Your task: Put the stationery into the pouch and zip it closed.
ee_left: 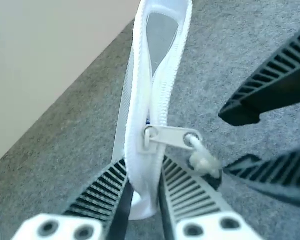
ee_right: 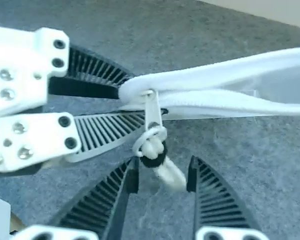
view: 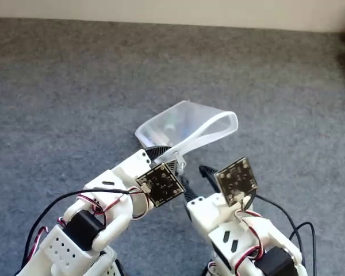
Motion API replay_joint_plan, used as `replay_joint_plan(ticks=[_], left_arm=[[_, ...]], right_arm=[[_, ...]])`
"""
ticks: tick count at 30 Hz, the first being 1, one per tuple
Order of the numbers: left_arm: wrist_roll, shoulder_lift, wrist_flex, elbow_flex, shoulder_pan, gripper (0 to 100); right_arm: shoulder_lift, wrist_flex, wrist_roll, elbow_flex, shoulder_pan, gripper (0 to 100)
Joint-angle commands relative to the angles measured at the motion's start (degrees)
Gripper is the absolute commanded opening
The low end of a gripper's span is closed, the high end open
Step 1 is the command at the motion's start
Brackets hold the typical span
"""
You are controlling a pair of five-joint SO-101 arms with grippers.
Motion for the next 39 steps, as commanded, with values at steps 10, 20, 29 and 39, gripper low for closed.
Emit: replay_joint_plan(ticks=[10,20,29,39], left_arm=[[0.7,-0.5,0.3,-0.6,-1.6,1],[0.7,-0.5,0.4,-0.6,-1.6,1],[0.7,-0.5,0.4,-0.6,-1.6,1],[0.7,-0.5,0.4,-0.6,-1.6,1]], right_arm=[[0.0,-12.0,-0.1,4.1,-0.7,14.8],[0.6,-15.0,5.1,4.5,3.2,3.7],[0.2,-15.3,9.9,4.0,10.1,0.5],[0.6,-20.3,9.9,4.4,21.0,0.5]])
